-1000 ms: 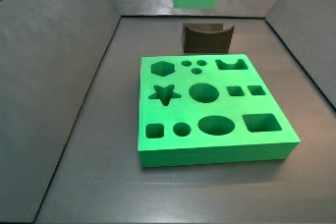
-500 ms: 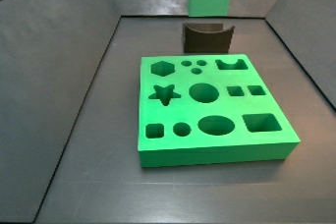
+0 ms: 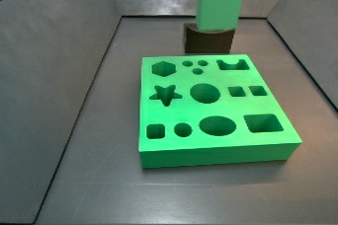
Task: Pick up the arch object. Move up. Rotate the arch object. Move to above the board. Insert the arch object.
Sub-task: Insert the arch object.
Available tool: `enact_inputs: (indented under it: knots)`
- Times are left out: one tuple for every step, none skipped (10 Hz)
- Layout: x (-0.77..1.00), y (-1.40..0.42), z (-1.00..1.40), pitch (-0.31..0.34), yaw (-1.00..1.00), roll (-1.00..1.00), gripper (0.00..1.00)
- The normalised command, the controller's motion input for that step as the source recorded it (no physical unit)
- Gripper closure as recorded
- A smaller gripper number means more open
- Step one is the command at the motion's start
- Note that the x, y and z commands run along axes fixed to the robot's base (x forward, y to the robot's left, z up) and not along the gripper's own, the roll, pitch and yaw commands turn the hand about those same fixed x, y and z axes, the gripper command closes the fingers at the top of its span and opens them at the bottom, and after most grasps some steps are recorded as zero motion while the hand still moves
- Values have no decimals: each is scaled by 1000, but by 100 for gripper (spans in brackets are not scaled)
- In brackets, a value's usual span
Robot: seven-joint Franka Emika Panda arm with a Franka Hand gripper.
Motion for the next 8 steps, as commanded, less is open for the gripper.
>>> enact_inputs:
  knots:
    - [1000,160,-291,17,43,104,100]
    - [1000,214,-271,24,83,126,100]
    - [934,180,-243,16,143,176,100]
    - [1000,186,-263,6,74,129,100]
    - [1000,120,-389,0,0,0,100]
    - [1000,131,-509,-39,0,-34,100]
    - [969,137,-606,-76,0,0,100]
    - [794,69,-620,-31,86,76,100]
